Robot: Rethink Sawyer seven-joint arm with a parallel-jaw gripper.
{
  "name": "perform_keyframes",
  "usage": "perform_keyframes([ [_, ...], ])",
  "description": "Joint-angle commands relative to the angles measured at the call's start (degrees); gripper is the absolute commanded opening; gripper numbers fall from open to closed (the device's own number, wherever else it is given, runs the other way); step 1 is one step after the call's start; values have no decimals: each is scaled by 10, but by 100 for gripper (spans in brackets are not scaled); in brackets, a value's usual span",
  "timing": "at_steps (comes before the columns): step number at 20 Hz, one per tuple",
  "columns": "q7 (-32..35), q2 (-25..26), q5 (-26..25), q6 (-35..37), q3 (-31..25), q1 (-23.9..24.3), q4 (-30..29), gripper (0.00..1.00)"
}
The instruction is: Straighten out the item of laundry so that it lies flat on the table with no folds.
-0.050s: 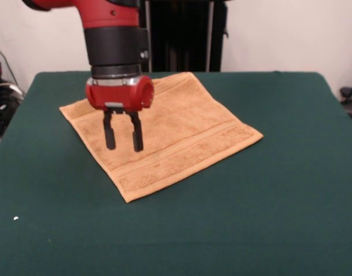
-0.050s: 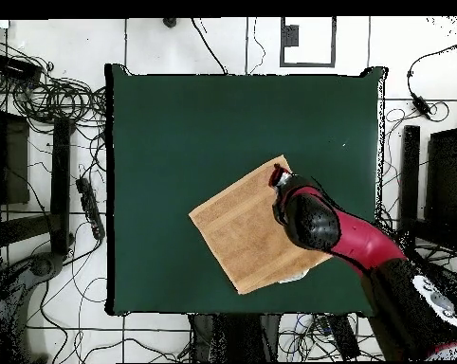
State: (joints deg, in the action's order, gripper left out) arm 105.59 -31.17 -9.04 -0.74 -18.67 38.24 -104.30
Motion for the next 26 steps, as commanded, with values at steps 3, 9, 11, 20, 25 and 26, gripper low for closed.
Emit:
perform_keyframes([
  [3, 146, 79, 41, -82, -37, -41, -4, 100],
  [9, 141, 112, 46, -101, -39, -39, 10, 100],
  [11, 138, 132, 44, -95, -56, -22, 11, 100],
  [20, 102, 243, 38, -109, -20, -30, 90, 100],
  [25, 93, 270, 47, -116, 9, -42, 116, 100],
  [26, 91, 276, 47, -113, 8, -40, 120, 100],
])
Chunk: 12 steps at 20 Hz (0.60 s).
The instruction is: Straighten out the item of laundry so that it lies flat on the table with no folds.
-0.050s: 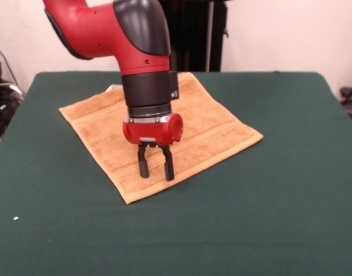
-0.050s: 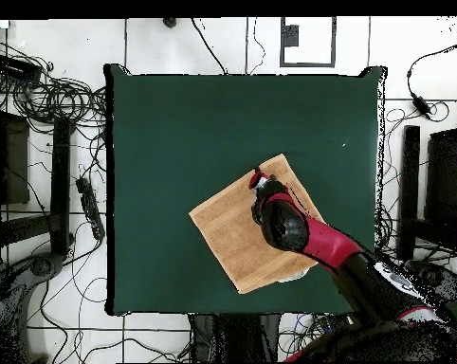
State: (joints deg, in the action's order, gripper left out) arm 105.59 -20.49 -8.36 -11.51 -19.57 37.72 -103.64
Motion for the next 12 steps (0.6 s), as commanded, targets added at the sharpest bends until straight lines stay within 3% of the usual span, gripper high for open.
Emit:
perform_keyframes([
  [1, 89, 175, 40, -2, 17, -32, 118, 100],
  [8, 94, 199, 65, -7, 45, -53, 144, 100],
  [9, 97, 198, 66, -14, 54, -60, 145, 0],
  [12, 109, 190, 94, -19, 82, -87, 144, 0],
])
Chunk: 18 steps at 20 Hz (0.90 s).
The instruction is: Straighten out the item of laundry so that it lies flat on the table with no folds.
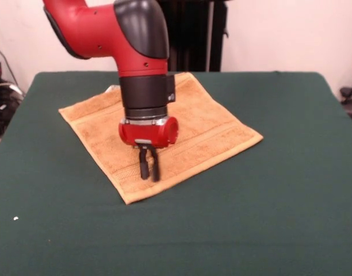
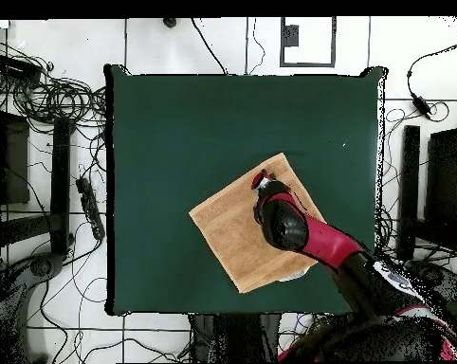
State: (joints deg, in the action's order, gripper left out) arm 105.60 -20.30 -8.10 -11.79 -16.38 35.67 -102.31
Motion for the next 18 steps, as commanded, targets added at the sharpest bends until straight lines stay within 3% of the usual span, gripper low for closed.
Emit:
perform_keyframes([
  [1, 106, 185, 92, -14, 54, -69, 131, 0],
  [5, 114, 183, 110, -8, 62, -75, 129, 0],
  [13, 107, 176, 90, -9, 46, -60, 120, 0],
  [15, 92, 151, 74, -5, 54, -65, 110, 0],
  [18, 35, 84, 7, 21, 49, -58, 94, 0],
])
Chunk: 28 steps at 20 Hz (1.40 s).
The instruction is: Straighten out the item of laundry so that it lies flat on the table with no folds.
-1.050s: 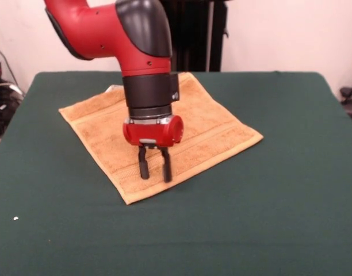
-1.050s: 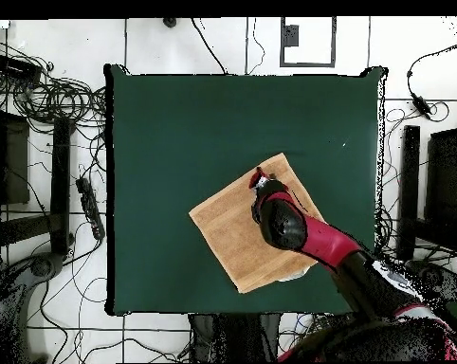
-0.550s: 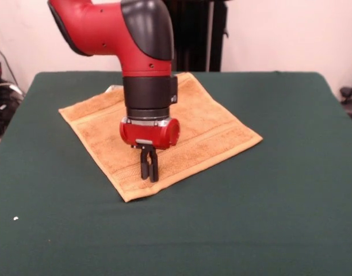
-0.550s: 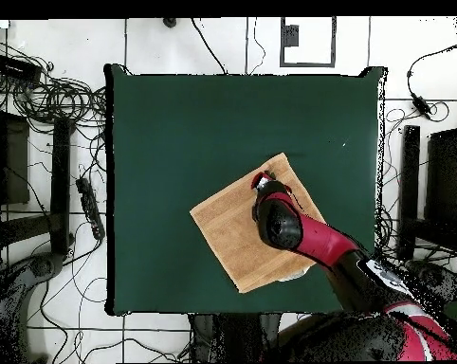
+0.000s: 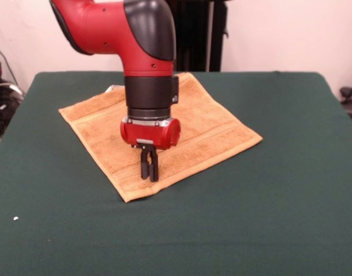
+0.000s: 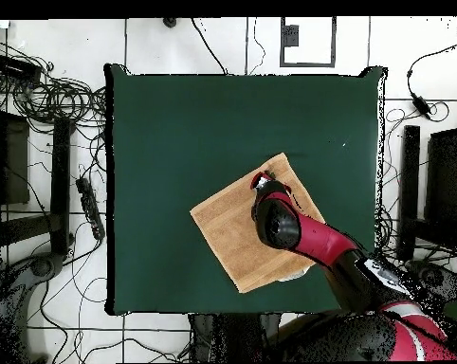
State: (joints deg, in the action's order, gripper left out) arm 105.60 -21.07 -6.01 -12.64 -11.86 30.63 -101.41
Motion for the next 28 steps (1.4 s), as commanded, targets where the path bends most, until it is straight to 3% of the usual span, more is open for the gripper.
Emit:
perform_keyframes([
  [1, 11, 66, -43, 54, -16, 5, 77, 0],
  [3, -29, 22, -94, 104, -71, 33, 61, 0],
  [5, -50, 14, -119, 141, -119, 50, 62, 0],
  [11, -60, 64, -167, 166, -199, 74, 111, 0],
  [13, -94, 85, -189, 202, -230, 82, 139, 0],
  [19, -81, 124, -252, 175, -271, 84, 191, 0],
  [28, -67, 197, -381, 131, -376, 118, 243, 0],
])
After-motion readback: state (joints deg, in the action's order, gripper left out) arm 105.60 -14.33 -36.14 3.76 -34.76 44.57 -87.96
